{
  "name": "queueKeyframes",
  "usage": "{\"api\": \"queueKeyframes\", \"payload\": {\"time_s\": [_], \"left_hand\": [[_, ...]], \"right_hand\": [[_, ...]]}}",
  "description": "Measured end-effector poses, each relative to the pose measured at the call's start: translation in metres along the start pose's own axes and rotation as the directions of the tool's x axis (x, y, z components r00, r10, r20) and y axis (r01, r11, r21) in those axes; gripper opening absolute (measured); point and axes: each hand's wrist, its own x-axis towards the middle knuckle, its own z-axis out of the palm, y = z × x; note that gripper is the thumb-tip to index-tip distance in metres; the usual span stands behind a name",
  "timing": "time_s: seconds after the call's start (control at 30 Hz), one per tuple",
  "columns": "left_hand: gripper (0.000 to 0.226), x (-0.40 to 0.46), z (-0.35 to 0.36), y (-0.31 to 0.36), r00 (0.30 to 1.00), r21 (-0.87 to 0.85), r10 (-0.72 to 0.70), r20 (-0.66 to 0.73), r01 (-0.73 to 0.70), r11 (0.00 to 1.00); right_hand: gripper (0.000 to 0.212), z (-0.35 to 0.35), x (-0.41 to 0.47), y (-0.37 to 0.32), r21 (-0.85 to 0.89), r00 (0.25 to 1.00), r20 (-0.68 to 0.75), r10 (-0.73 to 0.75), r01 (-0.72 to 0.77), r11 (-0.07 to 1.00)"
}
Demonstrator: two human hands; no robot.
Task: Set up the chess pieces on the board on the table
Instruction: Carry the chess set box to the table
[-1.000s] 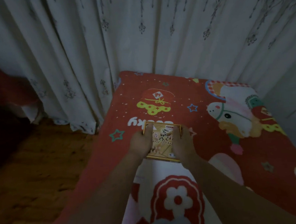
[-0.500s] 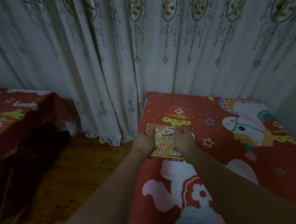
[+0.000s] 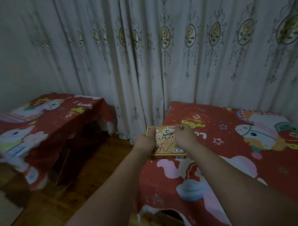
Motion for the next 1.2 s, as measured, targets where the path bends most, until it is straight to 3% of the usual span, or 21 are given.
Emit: {"api": "queueKeyframes", "payload": {"time_s": [0.1,0.3,0.53,0.73,0.9,1.2], "left_hand": [[0.055,-0.036,-0.025,-0.011,0.997,-0.007,-0.015,-0.070,0.015,1.000],[0.068,-0.082,-0.088,-0.030,0.982,0.035,-0.075,-0.172,0.082,0.996],[0.066,-0.107,-0.169,-0.056,0.950,-0.005,-0.133,-0.281,0.137,0.991],[0.062,-0.107,-0.251,-0.093,0.926,-0.077,-0.157,-0.344,0.139,0.987],[0.059,-0.095,-0.323,-0.123,0.911,-0.053,-0.163,-0.378,0.155,0.987],[0.072,-0.061,-0.434,-0.190,0.886,-0.033,-0.199,-0.418,0.204,0.978]], "right_hand": [[0.033,0.009,-0.035,-0.011,0.019,0.997,0.062,-0.046,0.045,0.999],[0.022,0.044,-0.085,-0.041,-0.024,0.985,0.151,-0.087,0.092,0.995],[0.031,0.116,-0.113,-0.080,-0.129,0.966,0.226,-0.129,0.161,0.979],[0.025,0.196,-0.135,-0.118,-0.185,0.937,0.298,-0.182,0.244,0.952],[0.038,0.273,-0.151,-0.146,-0.174,0.930,0.321,-0.180,0.245,0.954],[0.035,0.396,-0.171,-0.181,-0.189,0.910,0.363,-0.202,0.284,0.940]]}}
